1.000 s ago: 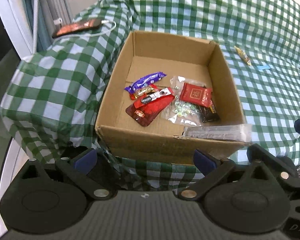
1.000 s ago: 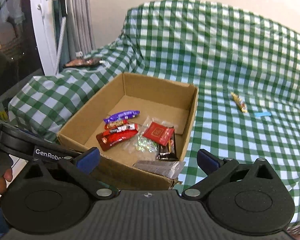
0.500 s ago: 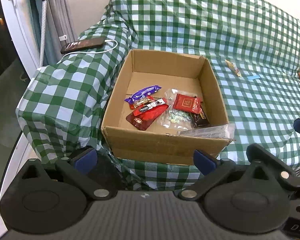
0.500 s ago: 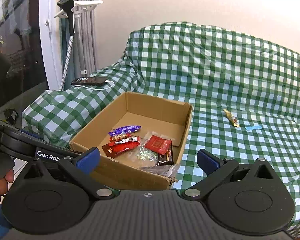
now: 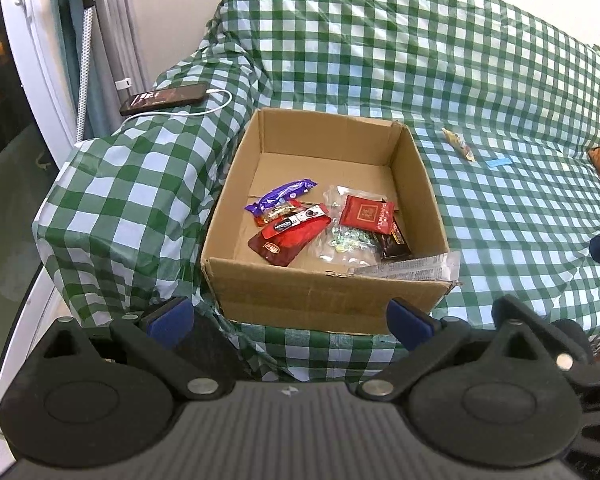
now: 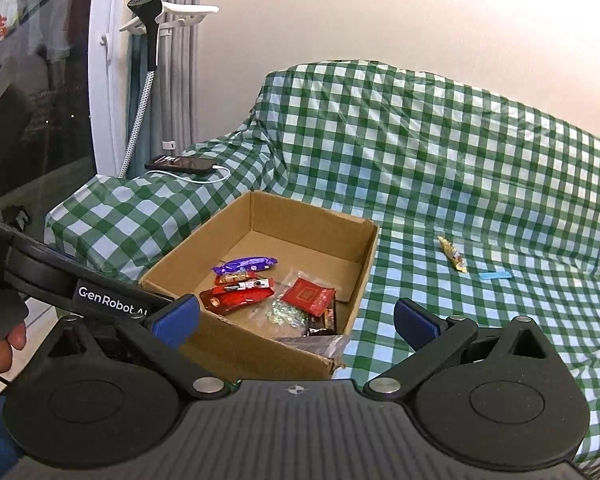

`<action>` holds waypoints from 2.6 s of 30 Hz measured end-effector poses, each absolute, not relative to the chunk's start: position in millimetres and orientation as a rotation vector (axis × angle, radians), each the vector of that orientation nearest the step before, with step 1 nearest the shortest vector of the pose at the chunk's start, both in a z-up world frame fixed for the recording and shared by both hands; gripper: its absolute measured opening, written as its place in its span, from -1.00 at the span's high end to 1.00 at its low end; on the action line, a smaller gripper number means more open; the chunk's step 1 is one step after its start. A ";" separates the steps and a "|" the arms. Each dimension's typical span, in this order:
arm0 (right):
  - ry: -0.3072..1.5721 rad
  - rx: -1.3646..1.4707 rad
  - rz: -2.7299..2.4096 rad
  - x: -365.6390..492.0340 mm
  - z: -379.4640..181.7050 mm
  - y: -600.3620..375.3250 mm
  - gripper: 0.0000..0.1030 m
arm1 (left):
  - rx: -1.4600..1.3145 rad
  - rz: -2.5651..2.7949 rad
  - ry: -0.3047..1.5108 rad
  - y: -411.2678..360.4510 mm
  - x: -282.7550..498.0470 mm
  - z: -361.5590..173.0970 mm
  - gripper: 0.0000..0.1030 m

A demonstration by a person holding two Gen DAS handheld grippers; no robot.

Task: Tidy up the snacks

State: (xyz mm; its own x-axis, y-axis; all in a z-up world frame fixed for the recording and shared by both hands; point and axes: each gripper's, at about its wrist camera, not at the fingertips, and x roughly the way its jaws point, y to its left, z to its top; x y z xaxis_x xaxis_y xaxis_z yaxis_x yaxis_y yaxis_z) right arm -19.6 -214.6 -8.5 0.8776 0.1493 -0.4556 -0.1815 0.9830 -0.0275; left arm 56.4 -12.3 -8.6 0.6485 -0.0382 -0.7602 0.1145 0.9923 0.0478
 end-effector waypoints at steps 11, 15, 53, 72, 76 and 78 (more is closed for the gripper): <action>0.579 0.040 0.114 21.8 -30.5 -236.6 -1.00 | 0.102 -0.058 0.932 -9.9 81.2 -25.7 -0.99; 0.625 0.077 0.138 41.2 -44.8 -241.1 -0.99 | 0.125 -0.060 0.960 -13.4 93.7 -33.4 -0.99; 0.709 0.150 0.172 177.2 -42.1 -228.9 -1.00 | -0.030 0.194 0.968 63.6 195.9 -26.0 -0.99; 0.522 0.385 -0.422 261.0 -95.5 -510.8 -1.00 | 0.052 -0.282 0.933 -304.2 422.3 -34.6 -0.99; 0.587 0.417 -0.490 342.6 -159.6 -550.9 -1.00 | 0.031 -0.297 1.008 -377.2 504.0 -110.2 -0.99; 0.618 0.405 -0.482 388.0 -192.1 -561.0 -0.99 | 0.021 -0.266 1.052 -405.9 539.8 -147.2 -0.99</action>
State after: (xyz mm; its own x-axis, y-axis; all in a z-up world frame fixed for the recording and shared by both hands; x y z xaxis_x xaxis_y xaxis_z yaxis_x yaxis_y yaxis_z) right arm 388.0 -561.0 -192.1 0.7122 -0.3050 -0.6322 0.5393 0.8143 0.2147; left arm 539.8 -405.9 -147.2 0.4666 -0.2071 -0.8599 0.2266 0.9678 -0.1101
